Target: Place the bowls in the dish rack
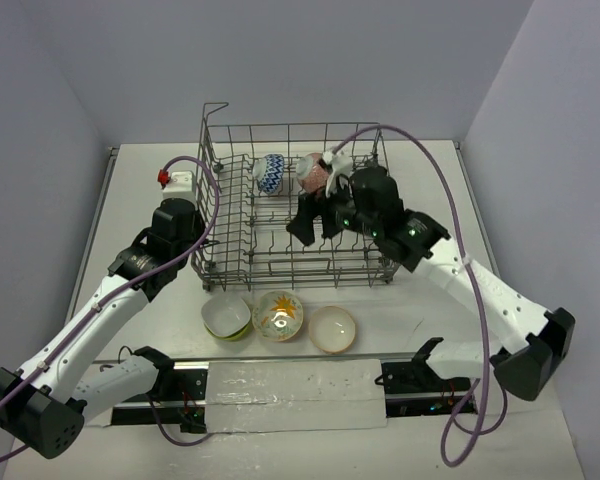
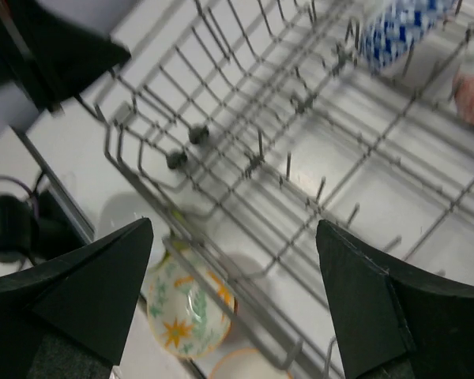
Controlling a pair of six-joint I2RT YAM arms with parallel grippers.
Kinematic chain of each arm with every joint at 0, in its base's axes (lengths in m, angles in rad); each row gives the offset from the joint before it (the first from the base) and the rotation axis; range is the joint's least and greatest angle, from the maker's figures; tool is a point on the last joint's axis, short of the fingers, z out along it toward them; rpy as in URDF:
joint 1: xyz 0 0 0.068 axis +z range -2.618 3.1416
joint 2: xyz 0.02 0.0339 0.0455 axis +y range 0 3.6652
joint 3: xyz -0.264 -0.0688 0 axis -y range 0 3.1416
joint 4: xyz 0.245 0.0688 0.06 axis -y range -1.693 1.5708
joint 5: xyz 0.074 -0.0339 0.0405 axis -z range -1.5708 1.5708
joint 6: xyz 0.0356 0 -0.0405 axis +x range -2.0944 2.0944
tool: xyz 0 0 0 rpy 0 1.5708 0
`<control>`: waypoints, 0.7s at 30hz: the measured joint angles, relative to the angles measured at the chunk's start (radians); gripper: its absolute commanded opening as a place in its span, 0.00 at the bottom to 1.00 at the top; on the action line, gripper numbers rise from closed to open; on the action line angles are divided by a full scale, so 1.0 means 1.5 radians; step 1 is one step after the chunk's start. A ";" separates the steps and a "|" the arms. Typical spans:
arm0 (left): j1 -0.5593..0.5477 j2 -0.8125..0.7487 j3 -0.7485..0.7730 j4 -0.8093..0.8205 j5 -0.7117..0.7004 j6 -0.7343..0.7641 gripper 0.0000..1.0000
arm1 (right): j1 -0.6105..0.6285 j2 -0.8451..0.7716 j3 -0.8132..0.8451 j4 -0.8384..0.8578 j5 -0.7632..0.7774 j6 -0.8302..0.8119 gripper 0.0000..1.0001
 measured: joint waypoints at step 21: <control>0.000 0.000 0.000 -0.001 0.001 0.000 0.00 | 0.463 -0.136 -0.208 -0.226 0.198 0.092 0.72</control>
